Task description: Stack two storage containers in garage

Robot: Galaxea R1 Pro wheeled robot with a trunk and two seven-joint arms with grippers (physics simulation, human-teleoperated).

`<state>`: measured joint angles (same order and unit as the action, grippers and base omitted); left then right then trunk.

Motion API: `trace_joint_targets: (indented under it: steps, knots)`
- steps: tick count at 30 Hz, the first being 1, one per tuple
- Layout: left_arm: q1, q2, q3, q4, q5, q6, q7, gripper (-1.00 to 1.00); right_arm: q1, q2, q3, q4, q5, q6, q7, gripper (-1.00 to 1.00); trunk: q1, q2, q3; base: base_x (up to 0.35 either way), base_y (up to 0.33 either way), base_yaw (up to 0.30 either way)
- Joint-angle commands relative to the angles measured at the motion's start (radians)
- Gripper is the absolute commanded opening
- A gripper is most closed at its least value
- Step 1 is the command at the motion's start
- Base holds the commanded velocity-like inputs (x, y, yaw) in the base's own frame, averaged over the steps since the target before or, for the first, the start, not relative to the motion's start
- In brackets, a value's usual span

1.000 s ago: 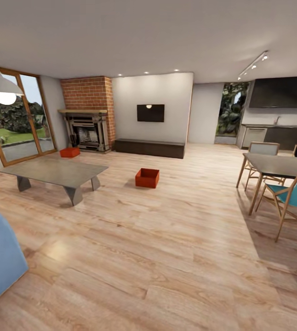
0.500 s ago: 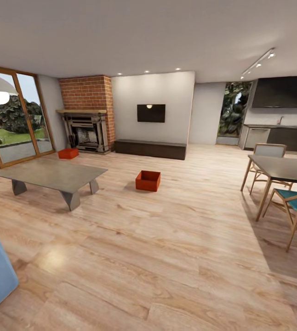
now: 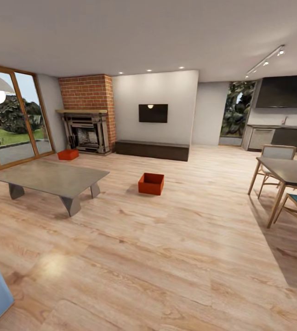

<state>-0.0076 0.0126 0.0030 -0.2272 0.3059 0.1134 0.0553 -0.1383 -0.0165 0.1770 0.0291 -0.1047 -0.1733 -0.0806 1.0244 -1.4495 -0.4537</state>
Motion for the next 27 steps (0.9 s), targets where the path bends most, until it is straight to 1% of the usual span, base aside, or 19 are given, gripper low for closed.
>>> trace_joint_targets:
  steps: [1, 15, 22, 27]
  knots:
    - [0.001, 0.0, 0.0, 0.0, 0.005, 0.006, 0.003, 1.0, -0.001, 0.0, 0.009, 0.003, -0.01, -0.006, -0.001, 1.0, 0.001, -0.001, -0.001, 0.322, 0.091, 0.0]
    - [0.0, 0.0, 0.0, 0.003, 0.004, 0.006, 0.003, 1.0, -0.001, 0.001, 0.009, 0.003, -0.01, -0.006, -0.001, 1.0, 0.001, -0.001, -0.001, 0.325, 0.018, 0.0]
    - [0.0, 0.0, 0.0, 0.003, 0.004, 0.006, 0.003, 1.0, -0.001, 0.003, 0.009, 0.003, -0.01, -0.007, -0.013, 1.0, 0.001, -0.001, -0.001, 0.326, 0.0, 0.0]
    - [0.0, 0.0, 0.0, 0.004, 0.004, 0.006, 0.003, 1.0, -0.001, 0.003, 0.009, 0.003, -0.011, -0.006, -0.006, 1.0, 0.001, -0.001, -0.001, 0.326, 0.0, -0.005]
